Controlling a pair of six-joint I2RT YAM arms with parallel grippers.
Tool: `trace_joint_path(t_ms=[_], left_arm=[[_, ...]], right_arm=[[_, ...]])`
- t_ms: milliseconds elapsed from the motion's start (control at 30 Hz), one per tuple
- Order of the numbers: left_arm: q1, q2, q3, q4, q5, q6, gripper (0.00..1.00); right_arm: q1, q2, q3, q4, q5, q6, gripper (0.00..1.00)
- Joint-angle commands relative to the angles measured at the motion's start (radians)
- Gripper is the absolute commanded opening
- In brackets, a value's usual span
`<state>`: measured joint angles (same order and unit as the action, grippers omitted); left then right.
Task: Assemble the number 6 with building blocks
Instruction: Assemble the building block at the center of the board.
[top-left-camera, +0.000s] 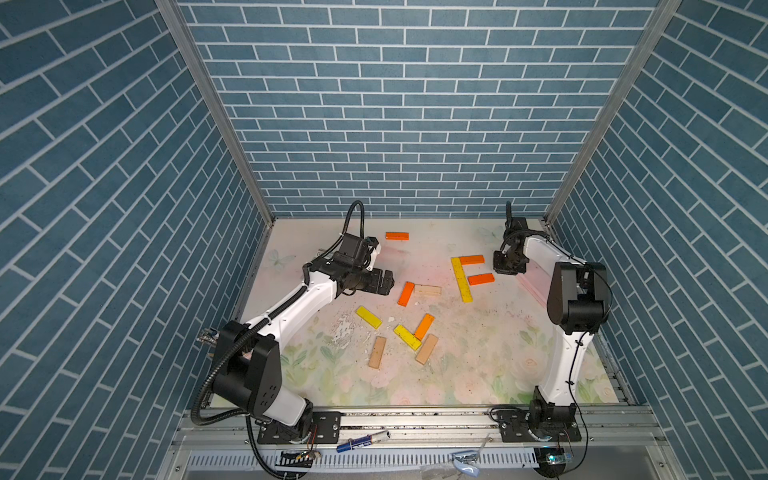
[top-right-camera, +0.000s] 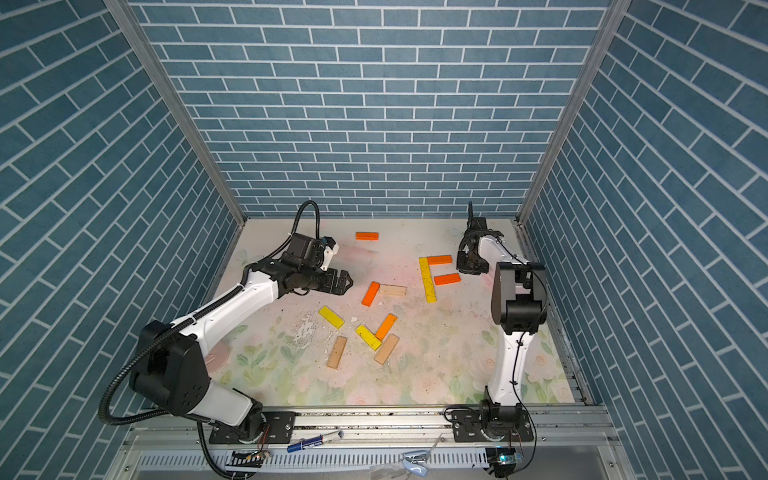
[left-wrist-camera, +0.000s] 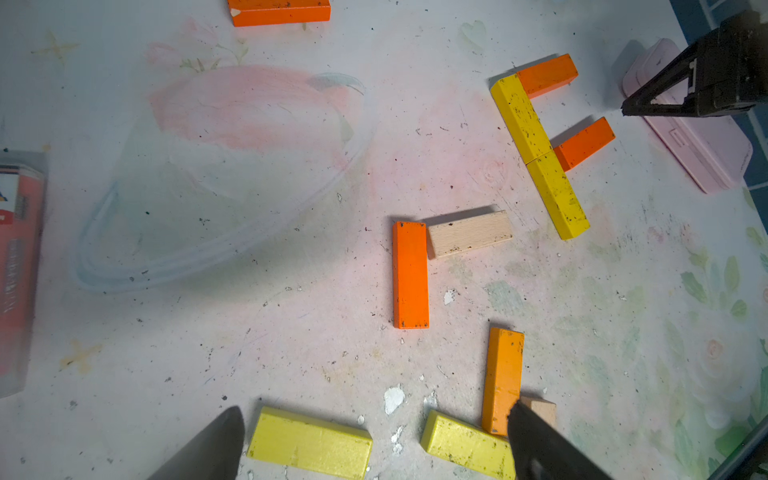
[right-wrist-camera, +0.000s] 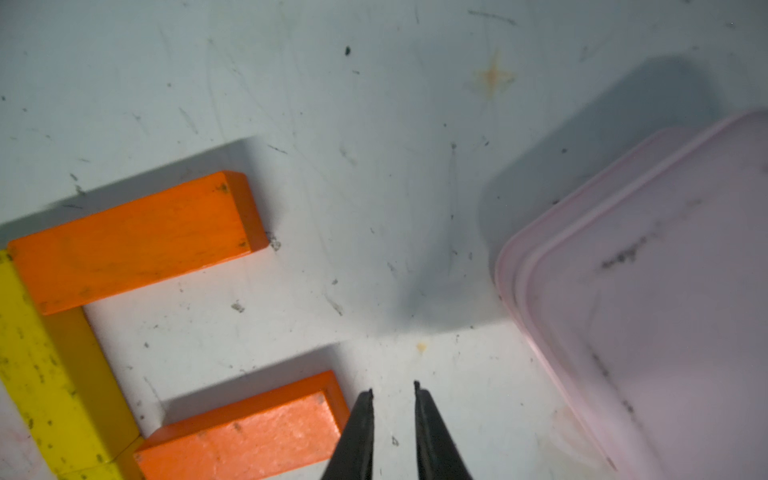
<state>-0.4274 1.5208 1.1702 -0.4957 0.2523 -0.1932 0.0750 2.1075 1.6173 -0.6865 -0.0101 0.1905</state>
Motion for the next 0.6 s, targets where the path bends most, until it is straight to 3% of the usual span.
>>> trace_joint_path(t_ms=[0, 567], left_arm=[[0.006, 0.016, 0.025, -0.010, 0.000, 0.006, 0.99], [0.007, 0.029, 0.028, -0.014, -0.004, 0.007, 0.99]], right_arm=[[-0.005, 0.042, 0.038, -0.069, -0.022, -0.073, 0.21], [-0.007, 0.111, 0.070, -0.111, -0.049, -0.108, 0.25]])
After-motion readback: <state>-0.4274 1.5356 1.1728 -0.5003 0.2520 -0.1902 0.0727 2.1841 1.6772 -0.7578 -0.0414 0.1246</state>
